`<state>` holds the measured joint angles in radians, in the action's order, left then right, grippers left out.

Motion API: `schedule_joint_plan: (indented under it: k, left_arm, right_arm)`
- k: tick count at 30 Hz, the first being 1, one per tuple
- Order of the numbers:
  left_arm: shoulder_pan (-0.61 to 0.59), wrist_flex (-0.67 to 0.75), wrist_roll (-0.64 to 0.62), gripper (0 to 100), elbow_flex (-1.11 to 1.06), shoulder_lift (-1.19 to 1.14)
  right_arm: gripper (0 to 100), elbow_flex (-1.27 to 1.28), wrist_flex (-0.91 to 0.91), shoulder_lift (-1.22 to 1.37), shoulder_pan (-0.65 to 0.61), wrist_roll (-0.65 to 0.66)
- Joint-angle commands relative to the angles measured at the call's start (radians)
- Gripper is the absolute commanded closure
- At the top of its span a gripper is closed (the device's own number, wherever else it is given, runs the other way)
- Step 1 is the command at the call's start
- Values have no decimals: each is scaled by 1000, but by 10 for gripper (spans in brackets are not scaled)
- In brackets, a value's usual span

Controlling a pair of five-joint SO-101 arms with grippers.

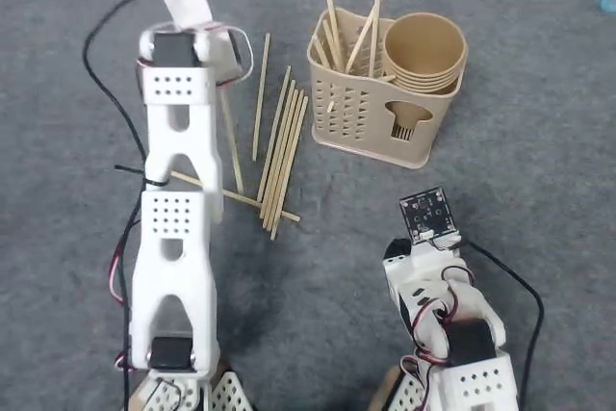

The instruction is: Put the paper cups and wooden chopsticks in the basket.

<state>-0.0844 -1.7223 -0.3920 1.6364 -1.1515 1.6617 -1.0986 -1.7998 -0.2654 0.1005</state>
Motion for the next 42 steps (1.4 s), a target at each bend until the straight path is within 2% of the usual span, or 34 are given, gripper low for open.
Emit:
schedule_joint_plan:
  k: [1,8,12,22,28,34,42]
  left_arm:
    - [8,-41,-17,988,35,163]
    - [-5,-41,-17,989,16,253]
    - [-37,-41,-14,989,-104,361]
    - [-40,-31,29,989,-768,848]
    - [-69,51,32,989,-1124,1089]
    - [-120,218,61,989,-1474,1338]
    - [-140,617,69,989,-2014,1726]
  right_arm:
    - [990,21,24,-15,8,15]
    - [990,21,25,-15,8,15]
    - [990,21,25,-15,8,15]
    - [990,21,24,-15,8,15]
    - [990,21,18,-15,8,15]
    - [990,21,16,-15,8,15]
    - [990,21,16,-15,8,15]
